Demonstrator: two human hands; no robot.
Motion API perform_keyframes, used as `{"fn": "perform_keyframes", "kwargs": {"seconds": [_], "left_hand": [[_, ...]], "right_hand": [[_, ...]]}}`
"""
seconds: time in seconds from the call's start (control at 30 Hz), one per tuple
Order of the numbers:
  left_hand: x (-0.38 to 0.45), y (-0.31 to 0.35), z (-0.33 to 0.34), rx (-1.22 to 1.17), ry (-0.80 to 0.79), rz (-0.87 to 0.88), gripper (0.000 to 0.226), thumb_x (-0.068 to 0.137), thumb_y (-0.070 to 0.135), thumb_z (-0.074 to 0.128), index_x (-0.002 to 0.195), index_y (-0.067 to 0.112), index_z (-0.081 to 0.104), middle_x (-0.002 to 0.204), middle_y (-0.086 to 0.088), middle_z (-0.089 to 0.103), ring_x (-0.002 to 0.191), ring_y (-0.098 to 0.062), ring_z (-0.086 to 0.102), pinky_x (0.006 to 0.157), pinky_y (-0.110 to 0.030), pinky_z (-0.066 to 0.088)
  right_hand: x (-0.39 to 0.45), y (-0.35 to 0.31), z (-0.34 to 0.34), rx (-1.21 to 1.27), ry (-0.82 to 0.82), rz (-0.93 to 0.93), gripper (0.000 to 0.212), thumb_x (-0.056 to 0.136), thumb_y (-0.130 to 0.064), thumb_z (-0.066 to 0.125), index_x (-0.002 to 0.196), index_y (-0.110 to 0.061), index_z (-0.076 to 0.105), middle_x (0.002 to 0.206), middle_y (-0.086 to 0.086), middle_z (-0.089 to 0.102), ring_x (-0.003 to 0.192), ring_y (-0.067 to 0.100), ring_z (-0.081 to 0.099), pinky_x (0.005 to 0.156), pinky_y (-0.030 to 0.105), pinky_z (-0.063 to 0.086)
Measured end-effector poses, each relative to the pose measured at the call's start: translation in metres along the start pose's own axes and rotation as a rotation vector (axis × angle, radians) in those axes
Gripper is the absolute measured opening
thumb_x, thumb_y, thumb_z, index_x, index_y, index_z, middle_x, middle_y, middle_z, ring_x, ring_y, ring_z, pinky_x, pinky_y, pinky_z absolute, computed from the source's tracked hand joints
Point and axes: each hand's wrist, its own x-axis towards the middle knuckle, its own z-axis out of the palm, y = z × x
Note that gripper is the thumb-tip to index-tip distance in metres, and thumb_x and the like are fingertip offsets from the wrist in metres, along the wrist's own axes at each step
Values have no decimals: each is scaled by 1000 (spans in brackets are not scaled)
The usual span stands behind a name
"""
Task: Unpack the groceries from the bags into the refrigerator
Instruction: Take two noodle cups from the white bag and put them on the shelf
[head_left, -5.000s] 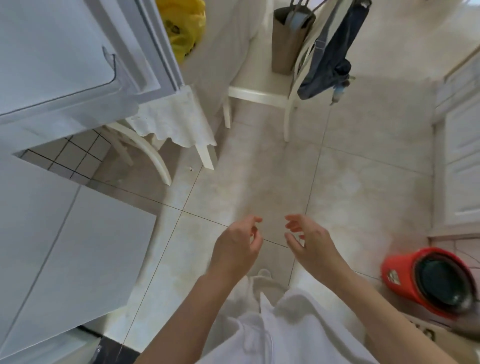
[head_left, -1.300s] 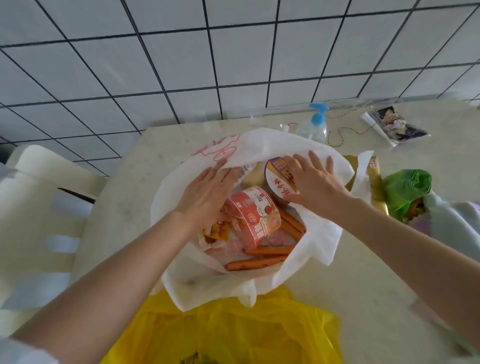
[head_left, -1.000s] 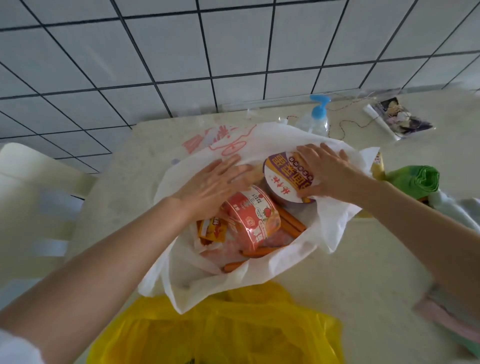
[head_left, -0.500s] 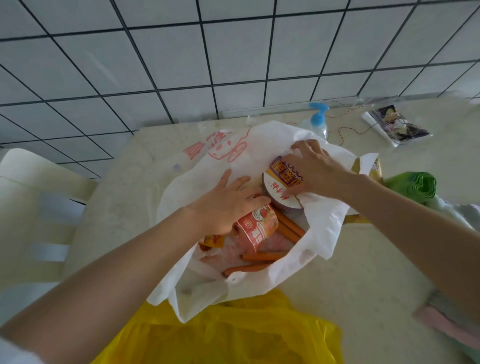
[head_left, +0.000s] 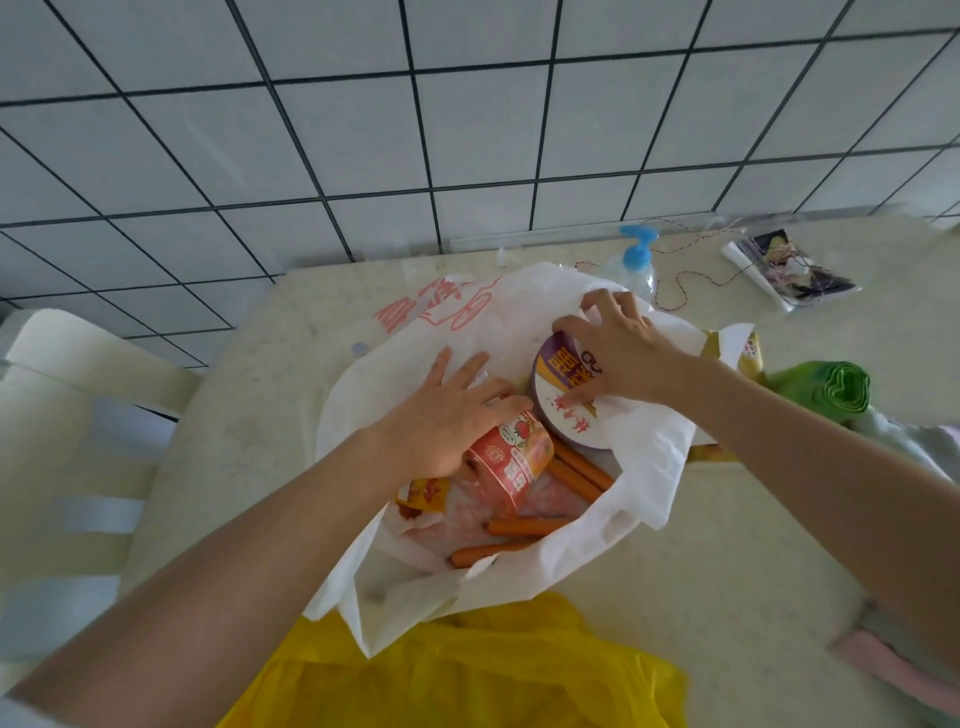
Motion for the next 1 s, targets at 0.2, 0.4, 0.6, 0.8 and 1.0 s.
{"fn": "perform_keyframes", "kwargs": {"seconds": [0.2,0.4,0.6,0.8,1.0], "left_hand": [[-13,0,0,-33,14,-3,93,80,41,73,151,33,14,158,1,19,149,-30,-1,117,-58,-5],[-35,12,1,-83,135,1,86,77,47,73,147,25,29,148,-3,35,143,-23,26,120,-48,6],[-52,30,6,-118,210,-47,89,70,47,77,144,24,33,136,-3,44,125,-23,45,111,-46,34],[-65,45,20,-126,284,-121,89,60,52,81,134,16,47,131,-9,52,118,-28,54,102,-43,43],[-78,45,29,-86,350,-168,96,48,55,88,124,6,56,119,-13,63,108,-33,62,93,-46,50]], "right_hand": [[-47,-3,-5,-78,143,-144,68,61,-44,85,122,-28,58,146,12,33,136,40,23,111,58,28],[-90,-3,13,-219,114,-360,57,56,-32,87,101,-20,56,135,15,53,131,37,40,105,52,37],[-96,-12,17,-279,8,-288,67,52,-43,88,105,-13,59,130,24,56,121,44,52,96,51,49],[-92,-20,17,-338,-35,-253,64,76,-37,66,132,-17,43,153,13,30,138,32,32,101,43,40],[-71,-31,3,-417,-165,-147,89,72,-48,66,144,-25,18,145,4,30,121,29,34,89,39,41]]}}
